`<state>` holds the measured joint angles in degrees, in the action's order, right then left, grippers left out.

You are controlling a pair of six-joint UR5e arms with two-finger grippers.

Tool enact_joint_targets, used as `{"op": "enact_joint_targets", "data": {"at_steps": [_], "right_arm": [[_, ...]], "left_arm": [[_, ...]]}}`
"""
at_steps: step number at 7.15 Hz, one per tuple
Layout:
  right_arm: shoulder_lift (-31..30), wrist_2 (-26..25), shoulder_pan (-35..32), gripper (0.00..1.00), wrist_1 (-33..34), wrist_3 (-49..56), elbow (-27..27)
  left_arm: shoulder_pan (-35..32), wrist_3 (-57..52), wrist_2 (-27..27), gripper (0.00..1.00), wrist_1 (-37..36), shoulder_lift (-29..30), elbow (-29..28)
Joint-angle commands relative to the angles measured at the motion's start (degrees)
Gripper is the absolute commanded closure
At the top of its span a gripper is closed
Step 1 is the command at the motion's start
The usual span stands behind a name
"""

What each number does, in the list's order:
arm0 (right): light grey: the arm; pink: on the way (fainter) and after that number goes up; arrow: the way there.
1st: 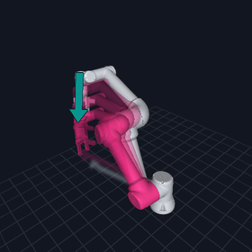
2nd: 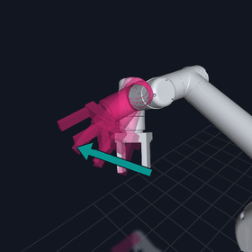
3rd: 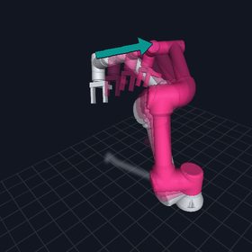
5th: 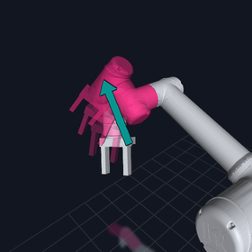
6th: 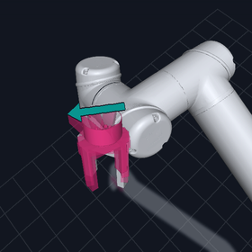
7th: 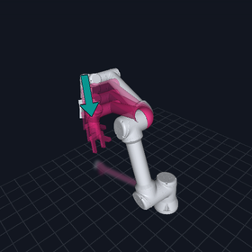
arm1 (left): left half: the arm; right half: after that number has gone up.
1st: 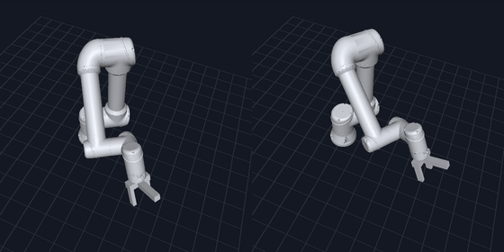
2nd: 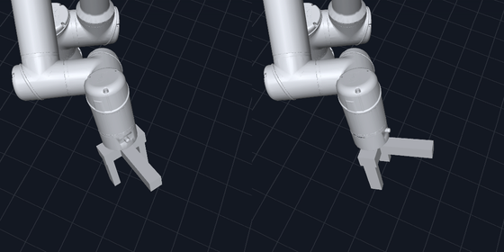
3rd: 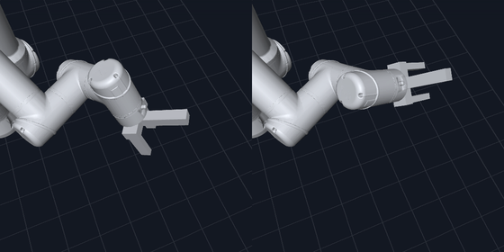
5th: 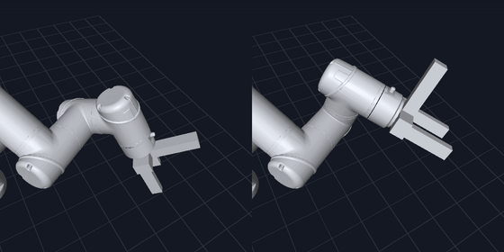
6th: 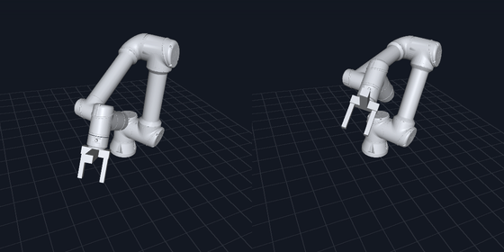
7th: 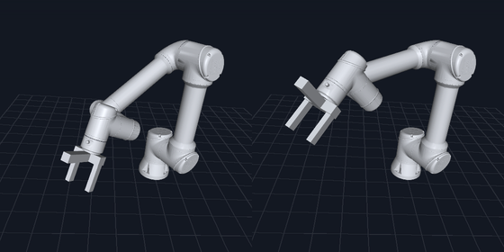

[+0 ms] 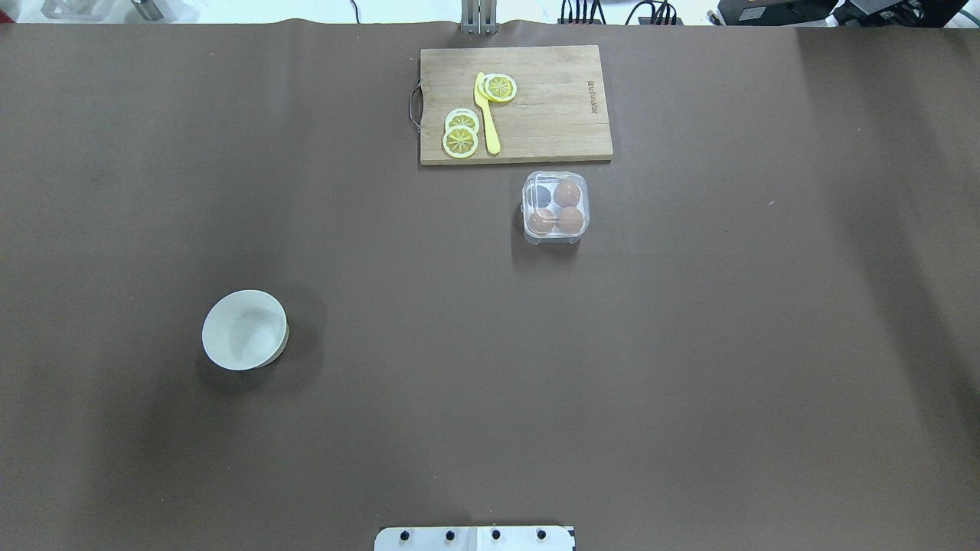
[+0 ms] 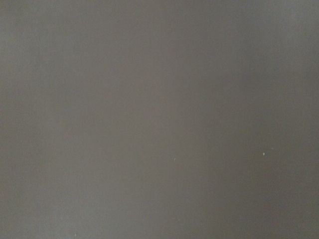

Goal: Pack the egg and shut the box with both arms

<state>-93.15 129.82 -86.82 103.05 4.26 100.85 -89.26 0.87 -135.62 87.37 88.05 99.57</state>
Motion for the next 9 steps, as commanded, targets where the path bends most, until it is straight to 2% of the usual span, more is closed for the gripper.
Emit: {"op": "enact_joint_targets", "data": {"at_steps": [1, 3, 7, 8, 9], "right_arm": [[-3.5, 0.2, -1.1, 0.0, 0.0, -0.3, 2.2], [-2.7, 0.8, -1.1, 0.0, 0.0, -0.8, 2.5], [-2.9, 0.5, -1.1, 0.0, -0.4, -0.5, 4.2], [-3.2, 0.5, -1.1, 0.0, -0.3, -0.6, 4.5], [-3.4, 0.5, -1.1, 0.0, -0.3, -0.6, 4.5]], "left_arm": [[-0.7, 0.4, -2.9, 0.01, 0.1, 0.1, 1.3], [-0.3, 0.5, 1.3, 0.01, -0.4, 1.1, 0.8], [-0.2, 0.0, 1.9, 0.01, 1.2, 0.3, -0.7], [-0.2, 0.1, 2.2, 0.01, 3.7, -2.4, -1.6], [-0.2, 0.4, 1.7, 0.01, 7.8, -2.5, -2.4]]}}
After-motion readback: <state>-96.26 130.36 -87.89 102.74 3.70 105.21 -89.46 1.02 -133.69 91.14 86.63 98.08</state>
